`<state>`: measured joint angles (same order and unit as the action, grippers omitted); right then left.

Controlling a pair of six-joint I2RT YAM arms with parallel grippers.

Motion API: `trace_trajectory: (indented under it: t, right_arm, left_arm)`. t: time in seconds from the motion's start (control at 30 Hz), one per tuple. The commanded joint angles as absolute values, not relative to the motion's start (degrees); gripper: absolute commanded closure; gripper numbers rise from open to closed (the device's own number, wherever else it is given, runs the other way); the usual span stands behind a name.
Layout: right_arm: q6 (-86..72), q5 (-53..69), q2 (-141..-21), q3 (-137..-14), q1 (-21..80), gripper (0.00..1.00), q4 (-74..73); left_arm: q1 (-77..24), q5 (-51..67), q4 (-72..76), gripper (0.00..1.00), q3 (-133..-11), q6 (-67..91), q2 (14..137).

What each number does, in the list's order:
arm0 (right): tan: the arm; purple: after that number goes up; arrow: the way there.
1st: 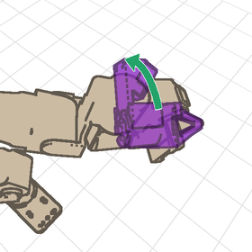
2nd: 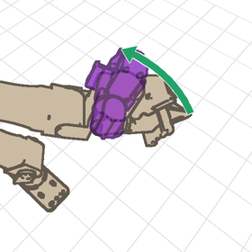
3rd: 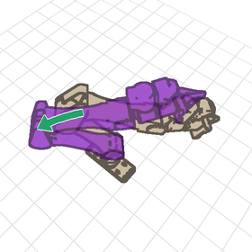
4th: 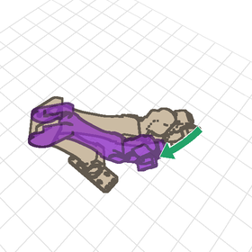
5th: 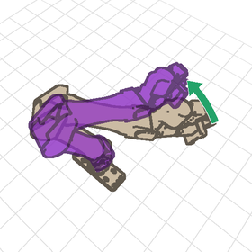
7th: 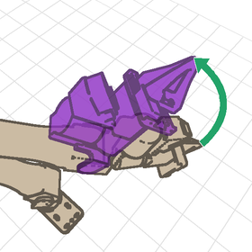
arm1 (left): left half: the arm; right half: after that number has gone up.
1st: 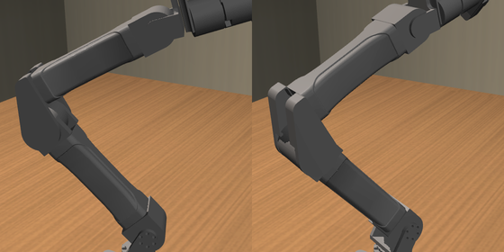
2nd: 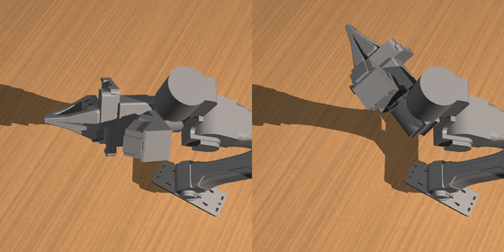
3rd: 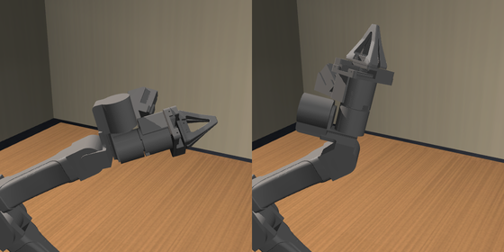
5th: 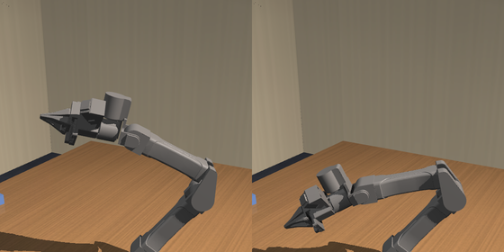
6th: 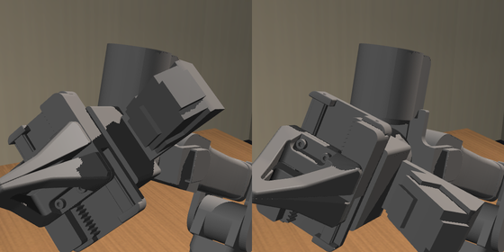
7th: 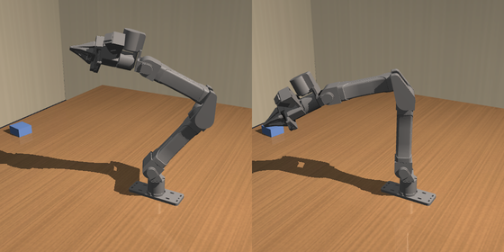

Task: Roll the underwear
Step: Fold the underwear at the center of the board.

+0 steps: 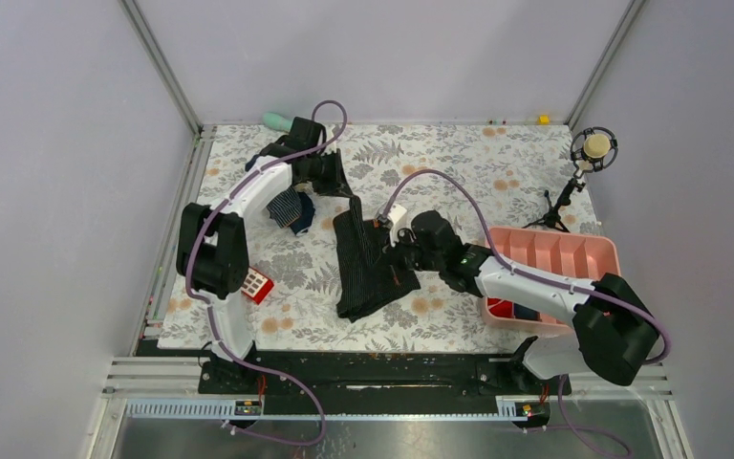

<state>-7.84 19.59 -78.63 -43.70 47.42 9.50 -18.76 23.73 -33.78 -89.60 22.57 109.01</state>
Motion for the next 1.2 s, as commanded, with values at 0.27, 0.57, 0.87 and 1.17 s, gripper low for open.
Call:
trace_trajectory:
  t: [0.27,0.57,0.87,1.17]
  right_arm:
    - [-8.2,20.7,-77.4,-42.8,42.0,1.0,4.4]
    - [-9.0,19.3,-80.1,-40.8,39.8,1.0,4.4]
    - [-7.6,19.7,-82.4,-39.4,38.8,1.0,4.4]
    - [-7.7,19.3,-83.3,-38.5,37.6,1.0,4.3]
  left_arm:
    - [-22.0,22.1,-31.0,1.0,-93.1,22.6,111.9]
    - [-24.2,18.3,-30.9,1.0,-95.7,21.4,115.4]
    - [-25.9,17.0,-30.6,1.0,-97.9,20.9,118.2]
    - [-27.2,15.6,-30.4,1.0,-99.4,21.8,120.4]
